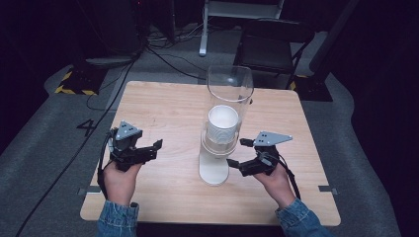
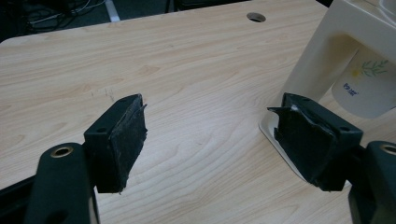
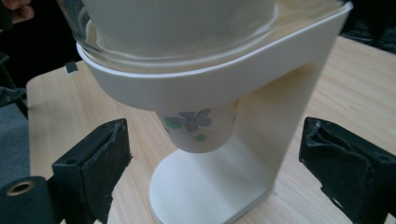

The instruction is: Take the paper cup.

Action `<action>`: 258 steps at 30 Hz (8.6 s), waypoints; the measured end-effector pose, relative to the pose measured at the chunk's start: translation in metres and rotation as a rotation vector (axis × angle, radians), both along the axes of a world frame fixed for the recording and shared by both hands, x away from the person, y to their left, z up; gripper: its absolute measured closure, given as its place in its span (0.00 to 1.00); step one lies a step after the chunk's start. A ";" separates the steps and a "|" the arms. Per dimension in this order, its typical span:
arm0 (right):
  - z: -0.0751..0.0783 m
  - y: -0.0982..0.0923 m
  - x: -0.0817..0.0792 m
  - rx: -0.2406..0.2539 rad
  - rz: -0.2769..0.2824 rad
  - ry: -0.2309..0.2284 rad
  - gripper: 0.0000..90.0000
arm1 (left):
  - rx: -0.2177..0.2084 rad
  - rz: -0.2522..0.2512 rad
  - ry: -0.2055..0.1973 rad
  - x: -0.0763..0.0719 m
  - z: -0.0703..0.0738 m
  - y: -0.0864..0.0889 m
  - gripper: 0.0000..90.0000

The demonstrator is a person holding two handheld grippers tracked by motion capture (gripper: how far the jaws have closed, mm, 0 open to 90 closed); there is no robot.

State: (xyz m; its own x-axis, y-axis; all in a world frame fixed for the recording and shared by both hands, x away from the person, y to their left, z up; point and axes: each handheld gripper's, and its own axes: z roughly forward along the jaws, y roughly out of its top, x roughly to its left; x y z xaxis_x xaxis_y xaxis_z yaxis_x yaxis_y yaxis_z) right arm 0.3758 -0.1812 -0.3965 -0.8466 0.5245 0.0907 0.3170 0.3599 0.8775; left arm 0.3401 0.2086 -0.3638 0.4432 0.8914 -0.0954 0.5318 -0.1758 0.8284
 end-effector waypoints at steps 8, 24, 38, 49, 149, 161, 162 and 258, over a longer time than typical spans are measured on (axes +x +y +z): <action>-0.013 0.013 0.006 0.006 0.016 0.005 0.12 | 0.007 0.001 0.002 0.001 -0.002 -0.001 0.27; -0.027 0.037 0.014 0.062 0.020 -0.036 0.19 | 0.010 -0.005 0.006 0.001 -0.004 -0.002 0.28; -0.028 0.045 0.011 0.075 -0.024 -0.109 0.34 | 0.010 -0.003 0.010 0.002 -0.005 -0.002 0.28; -0.033 0.043 0.011 0.078 -0.003 -0.157 0.35 | 0.010 -0.003 0.014 0.002 -0.006 -0.002 0.27; -0.055 0.036 0.013 0.113 0.018 -0.191 0.37 | 0.007 -0.010 0.024 0.002 -0.008 -0.002 0.27; -0.083 0.034 0.019 0.039 0.009 -0.072 0.39 | 0.000 -0.003 0.023 0.002 -0.007 0.002 0.27; -0.083 0.034 0.018 0.041 0.012 -0.067 0.39 | 0.001 -0.003 0.025 0.002 -0.008 0.002 0.27; -0.094 -0.079 0.088 -0.107 -0.431 0.080 0.37 | 0.031 0.051 0.090 0.001 -0.029 0.012 0.27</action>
State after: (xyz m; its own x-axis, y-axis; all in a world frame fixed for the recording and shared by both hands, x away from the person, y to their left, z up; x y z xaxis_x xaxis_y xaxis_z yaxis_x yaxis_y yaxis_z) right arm 0.4640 -0.2599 -0.4902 -0.5411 0.8378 0.0731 0.5229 0.2671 0.8095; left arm 0.3406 0.2202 -0.3924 0.3876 0.9158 -0.1051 0.6132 -0.1710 0.7712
